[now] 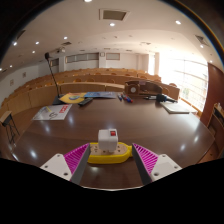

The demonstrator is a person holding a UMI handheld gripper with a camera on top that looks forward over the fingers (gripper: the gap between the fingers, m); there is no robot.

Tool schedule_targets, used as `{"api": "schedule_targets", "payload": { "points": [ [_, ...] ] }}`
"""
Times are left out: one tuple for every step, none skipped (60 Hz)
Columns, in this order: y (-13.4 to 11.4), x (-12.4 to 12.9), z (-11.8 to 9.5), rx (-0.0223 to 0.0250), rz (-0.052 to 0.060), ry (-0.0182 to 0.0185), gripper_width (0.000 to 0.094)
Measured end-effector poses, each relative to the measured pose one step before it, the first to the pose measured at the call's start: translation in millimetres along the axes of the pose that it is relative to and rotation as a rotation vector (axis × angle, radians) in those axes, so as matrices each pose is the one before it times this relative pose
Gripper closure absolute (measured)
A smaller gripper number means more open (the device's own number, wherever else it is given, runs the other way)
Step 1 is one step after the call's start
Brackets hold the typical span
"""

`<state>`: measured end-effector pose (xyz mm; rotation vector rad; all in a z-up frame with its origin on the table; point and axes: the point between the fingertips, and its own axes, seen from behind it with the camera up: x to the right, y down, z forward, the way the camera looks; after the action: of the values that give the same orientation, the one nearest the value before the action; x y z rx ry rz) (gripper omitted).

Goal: Unplug charger

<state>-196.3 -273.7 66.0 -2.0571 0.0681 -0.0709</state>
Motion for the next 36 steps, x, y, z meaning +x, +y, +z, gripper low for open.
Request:
{"api": "schedule_targets", "payload": {
  "points": [
    [-2.26, -1.25, 6.42, 0.00501, -0.0025, 0.00329, 0.0090],
    [-1.63, -1.70, 6.24, 0.00092, -0.0034, 0.00156, 0.0096],
    [-0.98, -1.91, 5.88, -0.00174, -0.0026, 0.00064, 0.0108],
    [-0.74, -1.49, 5.67, -0.00139, -0.0007, 0.00096, 0.0118],
    [-1.23, -1.59, 5.51, 0.00029, 0.0008, 0.00129, 0.0134],
    [0.00, 2.28, 5.12, 0.00241, -0.0003, -0.00008, 0.0155],
    [-1.09, -2.13, 4.25, -0.00020, 0.0004, 0.00031, 0.0180],
    [-1.09, -3.59, 5.94, -0.00048, 0.0001, 0.00144, 0.0208],
    [-0.58, -0.25, 4.27, -0.00075, -0.0004, 0.00281, 0.0239],
    [-0.15, -0.66, 3.66, -0.00046, -0.0007, 0.00254, 0.0268],
    [-0.08, -0.43, 3.05, -0.00100, -0.0011, 0.00295, 0.0299],
    [0.38, 0.09, 3.23, -0.00189, -0.0006, 0.00463, 0.0337],
    [0.43, 0.14, 2.79, -0.00270, 0.0001, 0.00445, 0.0379],
    [0.35, 0.59, 2.44, -0.00229, 0.0013, 0.00544, 0.0431],
    [0.03, 0.83, 1.86, -0.00050, 0.0024, 0.00520, 0.0497],
    [0.38, 2.92, -2.12, 0.00311, 0.0034, 0.00669, 0.0524],
    [-2.85, -0.60, 3.18, 0.00724, 0.0108, -0.00254, 0.0525],
    [0.21, 0.45, 1.25, 0.00172, 0.0060, 0.00061, 0.0530],
    [-0.40, -0.78, 0.11, -0.00064, 0.0058, -0.00354, 0.0539],
    [0.43, 0.13, 0.64, 0.00198, 0.0005, -0.00178, 0.0548],
    [-0.45, -0.52, -0.26, 0.00062, 0.0002, -0.00346, 0.0556],
    [-0.31, -0.42, 0.05, 0.00109, 0.0005, -0.00397, 0.0571],
    [-0.48, -0.44, 0.00, 0.00156, 0.0022, -0.00356, 0.0581],
    [-0.25, -0.27, 0.02, 0.00098, 0.0033, -0.00295, 0.0599],
    [-0.23, -0.40, -0.30, -0.00011, 0.0031, -0.00199, 0.0614],
    [-0.32, -0.04, -0.11, -0.00054, 0.0026, -0.00121, 0.0629],
    [0.18, 0.05, -0.18, -0.00201, 0.0013, 0.00044, 0.0646],
    [0.20, 0.19, -0.13, -0.00194, 0.0000, 0.00193, 0.0656],
    [-0.49, 0.56, 0.01, 0.00097, 0.0002, 0.00308, 0.0669],
    [-0.94, 1.31, -0.95, 0.00193, 0.0023, 0.00298, 0.0675],
    [-0.25, -0.11, 0.50, 0.00166, 0.0032, 0.00292, 0.0682],
    [-0.45, -0.01, 0.22, 0.00182, 0.0042, 0.00244, 0.0687],
    [-0.32, 0.07, 0.26, 0.00042, 0.0025, 0.00192, 0.0692],
    [-0.08, 0.02, -0.12, -0.00019, -0.0013, 0.00123, 0.0693],
    [0.06, 0.35, -0.23, -0.00143, -0.0042, 0.00020, 0.0695],
    [0.76, 0.20, -0.39, -0.00372, -0.0046, -0.00095, 0.0694]
  ]
}}
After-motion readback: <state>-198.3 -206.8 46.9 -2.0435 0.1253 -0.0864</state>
